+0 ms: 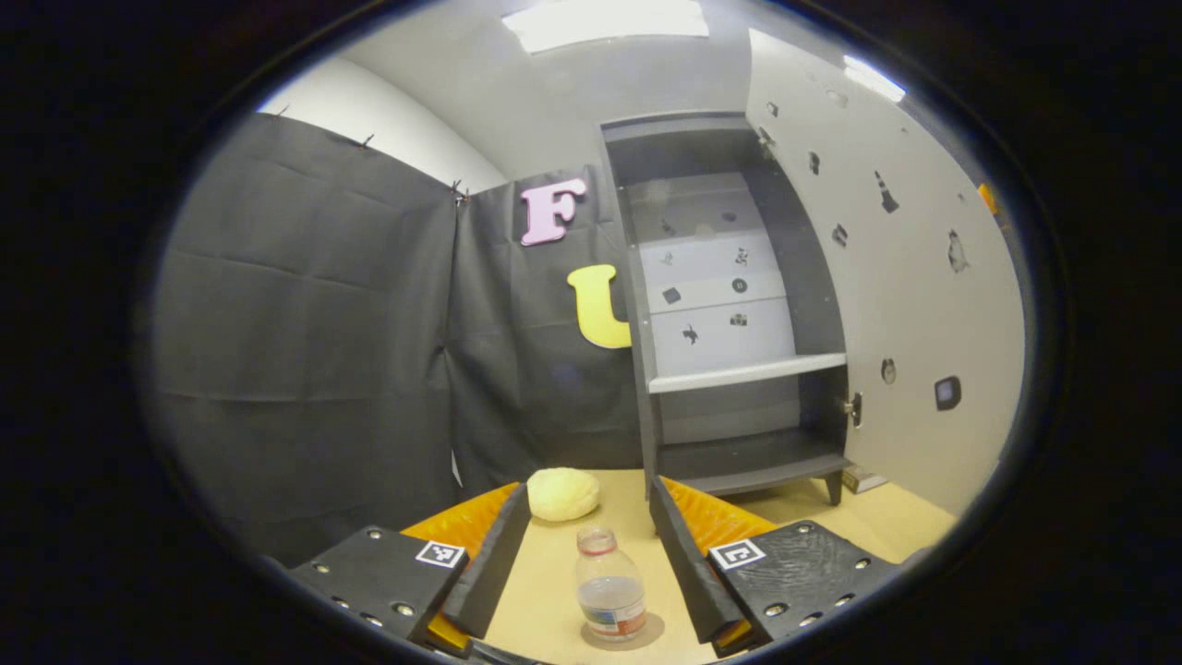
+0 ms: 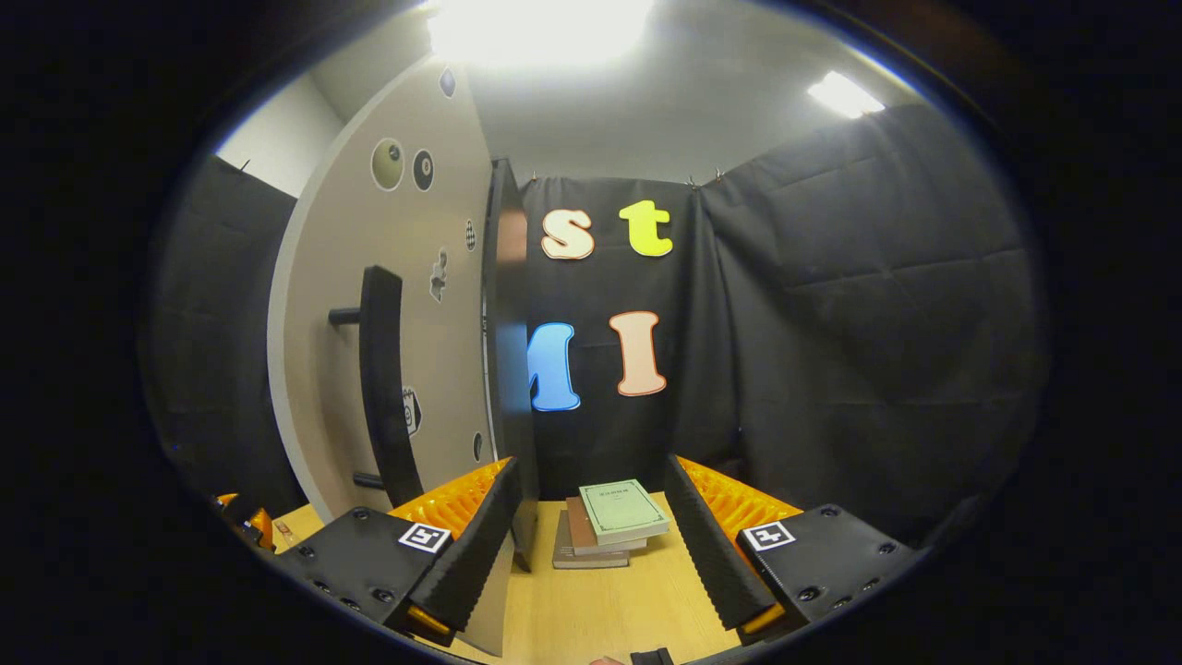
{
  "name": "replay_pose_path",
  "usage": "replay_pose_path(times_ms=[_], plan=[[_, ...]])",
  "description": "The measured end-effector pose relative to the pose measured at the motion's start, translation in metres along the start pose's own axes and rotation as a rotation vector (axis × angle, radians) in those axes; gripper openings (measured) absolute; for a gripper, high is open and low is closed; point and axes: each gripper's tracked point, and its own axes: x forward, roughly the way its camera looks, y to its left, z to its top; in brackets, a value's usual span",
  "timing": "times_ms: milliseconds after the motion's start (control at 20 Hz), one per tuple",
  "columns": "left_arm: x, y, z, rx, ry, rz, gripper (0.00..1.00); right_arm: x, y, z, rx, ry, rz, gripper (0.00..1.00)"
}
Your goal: Open the cabinet door with the right hand, grasp the bottle in the cabinet with the left hand and place it on the coaster, then close the cabinet door with the right hand.
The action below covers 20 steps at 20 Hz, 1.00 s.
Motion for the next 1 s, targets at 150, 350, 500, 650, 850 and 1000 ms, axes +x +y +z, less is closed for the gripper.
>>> replay_pose_path(times_ms=[150, 350, 500, 650, 850, 1000], plan=[[-0.017, 0.003, 0.043, -0.003, -0.028, 0.003, 0.78, 0.004, 0.003, 0.014, 0.011, 0.007, 0.032, 0.98], [-0.027, 0.008, 0.079, -0.028, -0.072, -0.007, 0.78, 0.009, 0.011, 0.018, 0.038, 0.026, 0.070, 0.98], [-0.025, 0.021, 0.090, -0.005, -0.087, 0.009, 0.78, 0.008, 0.031, 0.015, 0.063, 0.052, 0.129, 0.98], [-0.017, 0.029, 0.092, 0.012, -0.079, 0.005, 0.80, 0.004, 0.029, 0.018, 0.036, 0.041, 0.095, 0.97], [-0.004, 0.035, 0.094, 0.010, -0.084, -0.020, 0.80, 0.001, 0.035, 0.017, 0.014, 0.040, 0.051, 0.97], [0.008, 0.038, 0.094, -0.001, -0.095, -0.048, 0.78, -0.001, 0.041, 0.016, 0.018, 0.048, 0.028, 0.97]])
